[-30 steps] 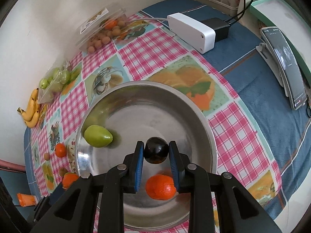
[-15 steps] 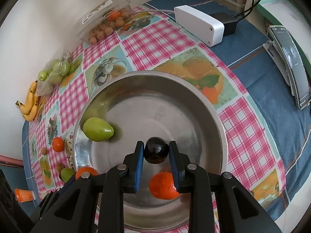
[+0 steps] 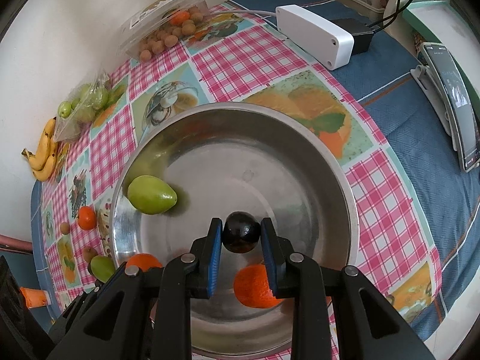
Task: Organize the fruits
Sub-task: 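Open the left tool to drop the tangerine while the right tool releases the plum into the bowl, then move the left tool toward the dark plums while the right tool approaches the large green fruit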
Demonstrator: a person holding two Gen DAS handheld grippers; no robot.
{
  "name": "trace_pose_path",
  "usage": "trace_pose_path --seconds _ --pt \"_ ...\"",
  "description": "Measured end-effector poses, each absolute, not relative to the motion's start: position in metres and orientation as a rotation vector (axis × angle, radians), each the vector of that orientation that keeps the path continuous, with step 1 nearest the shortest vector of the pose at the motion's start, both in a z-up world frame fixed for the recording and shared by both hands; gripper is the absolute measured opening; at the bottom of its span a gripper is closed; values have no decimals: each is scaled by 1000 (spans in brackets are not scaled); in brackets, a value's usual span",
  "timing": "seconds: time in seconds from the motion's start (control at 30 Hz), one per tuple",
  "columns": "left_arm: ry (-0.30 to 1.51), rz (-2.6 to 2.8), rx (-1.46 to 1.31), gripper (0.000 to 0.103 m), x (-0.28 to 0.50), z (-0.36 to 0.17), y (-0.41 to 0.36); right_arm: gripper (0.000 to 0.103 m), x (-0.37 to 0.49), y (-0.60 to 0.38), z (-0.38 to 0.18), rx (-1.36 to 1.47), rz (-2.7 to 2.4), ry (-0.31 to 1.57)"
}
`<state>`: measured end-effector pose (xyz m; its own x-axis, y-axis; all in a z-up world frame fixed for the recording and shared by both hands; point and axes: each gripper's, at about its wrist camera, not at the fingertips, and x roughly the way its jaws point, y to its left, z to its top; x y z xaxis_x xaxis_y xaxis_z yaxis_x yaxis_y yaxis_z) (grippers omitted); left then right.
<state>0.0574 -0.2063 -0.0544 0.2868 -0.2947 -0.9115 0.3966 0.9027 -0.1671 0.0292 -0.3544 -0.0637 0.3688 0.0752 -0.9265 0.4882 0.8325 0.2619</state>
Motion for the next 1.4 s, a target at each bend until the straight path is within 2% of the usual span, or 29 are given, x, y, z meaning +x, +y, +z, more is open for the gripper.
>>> trace_pose_path --seconds 0.17,0.27,0.5,0.63,0.67,0.73,0.8,0.87,1.03,1.07,1.13,1.4 --pt "1193 -466 95 41 57 -54 -206 27 33 -353 -65 549 -281 1183" --pt "1190 -470 89 49 56 -53 -207 27 34 -353 -66 542 -278 1184" --pt "1188 -465 85 51 55 -51 -205 28 35 -351 -67 530 -279 1188" --pt "1172 -463 83 57 55 -44 -203 28 35 -352 -67 522 -280 1183" --pt "1163 -462 84 59 55 -41 -203 29 36 -352 -66 516 -284 1177" --pt "1147 -457 82 62 55 -35 -201 41 37 -351 -65 506 -286 1171" --pt "1139 -447 74 67 56 -32 -198 48 37 -350 -64 501 -279 1166" --pt "1138 -421 64 73 58 -30 -194 50 38 -349 -64 495 -275 1166" --pt "1148 -329 23 81 67 -29 -175 64 39 -347 -64 478 -273 1164" --pt "1156 -304 10 87 69 -30 -170 65 39 -347 -64 476 -273 1163" --pt "1160 -260 -18 91 73 -31 -159 67 40 -346 -64 469 -272 1164" --pt "1162 -106 -79 101 81 -33 -130 69 44 -340 -63 434 -255 1176"
